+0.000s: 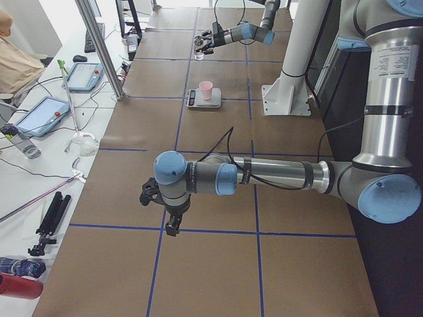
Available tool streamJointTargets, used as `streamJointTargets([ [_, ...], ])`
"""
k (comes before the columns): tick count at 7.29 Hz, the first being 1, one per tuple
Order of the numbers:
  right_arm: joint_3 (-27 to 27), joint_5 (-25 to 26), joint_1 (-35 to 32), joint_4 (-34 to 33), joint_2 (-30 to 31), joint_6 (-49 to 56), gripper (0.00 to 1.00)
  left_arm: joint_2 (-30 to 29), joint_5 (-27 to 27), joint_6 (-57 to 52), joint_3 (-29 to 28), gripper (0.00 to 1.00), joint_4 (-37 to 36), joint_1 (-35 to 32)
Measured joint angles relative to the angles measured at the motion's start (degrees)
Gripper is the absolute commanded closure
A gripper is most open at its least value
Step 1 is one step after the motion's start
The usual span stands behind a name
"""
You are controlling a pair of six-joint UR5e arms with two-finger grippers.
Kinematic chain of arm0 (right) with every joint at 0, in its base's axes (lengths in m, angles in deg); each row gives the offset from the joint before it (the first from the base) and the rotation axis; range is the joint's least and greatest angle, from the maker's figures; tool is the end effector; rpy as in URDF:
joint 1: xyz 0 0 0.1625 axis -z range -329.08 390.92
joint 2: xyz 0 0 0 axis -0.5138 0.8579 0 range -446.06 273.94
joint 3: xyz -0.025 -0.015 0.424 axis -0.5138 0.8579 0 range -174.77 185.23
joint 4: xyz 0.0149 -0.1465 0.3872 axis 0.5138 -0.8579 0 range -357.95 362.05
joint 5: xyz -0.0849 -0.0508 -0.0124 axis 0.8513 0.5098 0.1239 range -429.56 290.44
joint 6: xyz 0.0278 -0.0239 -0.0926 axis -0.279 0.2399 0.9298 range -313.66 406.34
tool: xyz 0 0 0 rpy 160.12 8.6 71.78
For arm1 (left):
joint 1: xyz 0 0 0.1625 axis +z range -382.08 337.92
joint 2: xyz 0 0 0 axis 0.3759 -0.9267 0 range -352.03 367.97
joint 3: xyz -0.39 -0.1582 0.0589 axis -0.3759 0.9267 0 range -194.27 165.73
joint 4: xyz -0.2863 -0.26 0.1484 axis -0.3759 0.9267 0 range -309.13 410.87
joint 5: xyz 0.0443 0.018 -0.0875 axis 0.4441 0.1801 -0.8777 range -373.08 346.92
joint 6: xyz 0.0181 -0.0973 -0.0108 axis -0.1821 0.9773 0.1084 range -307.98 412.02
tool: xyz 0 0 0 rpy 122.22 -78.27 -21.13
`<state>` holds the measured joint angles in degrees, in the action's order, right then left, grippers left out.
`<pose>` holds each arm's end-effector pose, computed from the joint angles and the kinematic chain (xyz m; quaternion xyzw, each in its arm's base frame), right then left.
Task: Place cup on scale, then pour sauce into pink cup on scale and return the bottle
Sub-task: 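Tilt the bottle spout over the pink cup with the right gripper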
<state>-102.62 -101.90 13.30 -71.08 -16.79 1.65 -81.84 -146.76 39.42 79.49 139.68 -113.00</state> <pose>-0.4654 -0.3760 0.2635 0.5768 -0.1248 0.0322 0.8066 -0.0725 -0.4915 0.6309 0.0629 0.3671 0.1022 0.9224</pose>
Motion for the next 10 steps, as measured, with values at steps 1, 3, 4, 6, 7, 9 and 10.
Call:
streamJointTargets([
  [1, 1.8, 1.0, 0.6, -6.8, -4.1, 1.4, 1.0, 0.0, 0.0, 0.0, 0.0, 0.0, 0.0, 0.0],
  [3, 5.5, 4.8, 2.2, -12.7, -8.3, 8.4, 1.0, 0.0, 0.0, 0.0, 0.0, 0.0, 0.0, 0.0],
  [4, 7.9, 6.2, 2.7, -13.4, -9.5, 10.5, 1.0, 0.0, 0.0, 0.0, 0.0, 0.0, 0.0, 0.0],
  [6, 14.9, 10.6, 3.9, -13.9, -13.0, 14.3, 1.0, -0.1, 0.0, 0.0, 0.1, 0.0, -0.1, 0.0],
  [7, 17.0, 12.8, 4.6, -14.0, -14.2, 17.4, 1.0, -0.2, 0.0, 0.0, 0.1, 0.0, -0.1, 0.0],
  [9, 18.4, 16.8, 5.7, -14.0, -14.5, 24.2, 1.0, -0.4, 0.0, 0.0, 0.1, 0.0, -0.3, 0.1],
  [10, 19.2, 18.3, 6.1, -14.1, -14.3, 26.4, 1.0, -0.5, -0.1, 0.0, 0.1, 0.0, -0.3, 0.1],
])
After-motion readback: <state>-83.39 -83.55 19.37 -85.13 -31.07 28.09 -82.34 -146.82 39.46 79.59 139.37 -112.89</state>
